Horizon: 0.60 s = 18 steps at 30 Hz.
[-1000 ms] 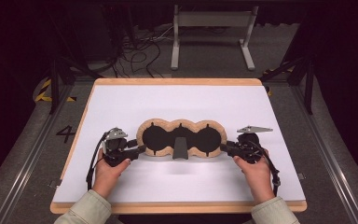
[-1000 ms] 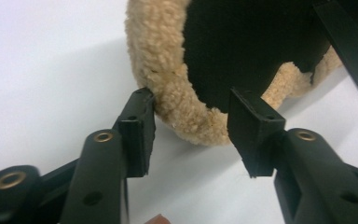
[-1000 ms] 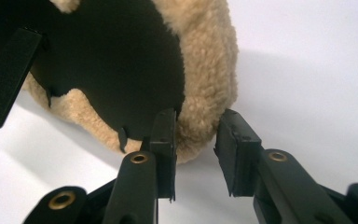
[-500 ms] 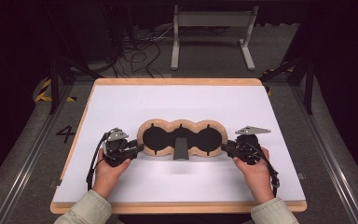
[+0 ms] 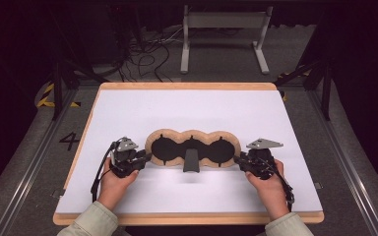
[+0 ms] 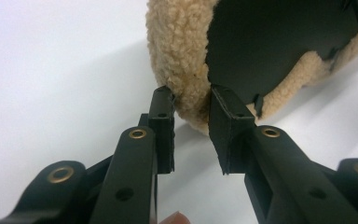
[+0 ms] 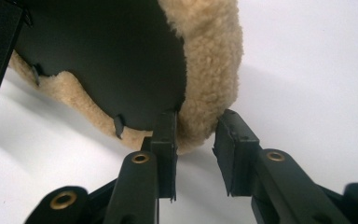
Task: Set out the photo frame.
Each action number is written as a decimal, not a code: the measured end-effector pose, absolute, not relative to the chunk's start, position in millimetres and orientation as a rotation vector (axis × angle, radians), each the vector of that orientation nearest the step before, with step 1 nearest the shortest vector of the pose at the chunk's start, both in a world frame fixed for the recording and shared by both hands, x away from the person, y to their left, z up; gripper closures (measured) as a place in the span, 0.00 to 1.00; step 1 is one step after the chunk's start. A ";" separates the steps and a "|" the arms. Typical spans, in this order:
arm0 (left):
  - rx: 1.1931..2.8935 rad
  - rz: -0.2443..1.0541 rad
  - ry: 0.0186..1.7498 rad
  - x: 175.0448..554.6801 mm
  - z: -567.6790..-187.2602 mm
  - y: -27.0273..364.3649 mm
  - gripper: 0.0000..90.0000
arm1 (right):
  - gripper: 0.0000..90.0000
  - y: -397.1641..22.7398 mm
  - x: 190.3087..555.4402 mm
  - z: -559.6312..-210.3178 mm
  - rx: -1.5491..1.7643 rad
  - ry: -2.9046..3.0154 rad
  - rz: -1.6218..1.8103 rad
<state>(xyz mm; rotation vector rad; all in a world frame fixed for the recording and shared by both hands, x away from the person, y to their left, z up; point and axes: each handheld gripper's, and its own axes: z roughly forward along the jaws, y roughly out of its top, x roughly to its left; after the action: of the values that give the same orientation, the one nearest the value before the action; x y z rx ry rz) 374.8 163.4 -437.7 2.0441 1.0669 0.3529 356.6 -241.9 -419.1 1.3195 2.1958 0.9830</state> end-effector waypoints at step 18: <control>2.134 0.344 1.053 356.4 -435.2 161.9 0.83 | 0.79 -245.3 333.7 -415.9 1.245 2.252 0.985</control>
<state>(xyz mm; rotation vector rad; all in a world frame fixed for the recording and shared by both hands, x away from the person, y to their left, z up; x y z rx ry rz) 356.4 161.9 -435.2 2.1337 1.0535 0.3438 333.7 -245.3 -415.9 1.2447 2.2520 0.9848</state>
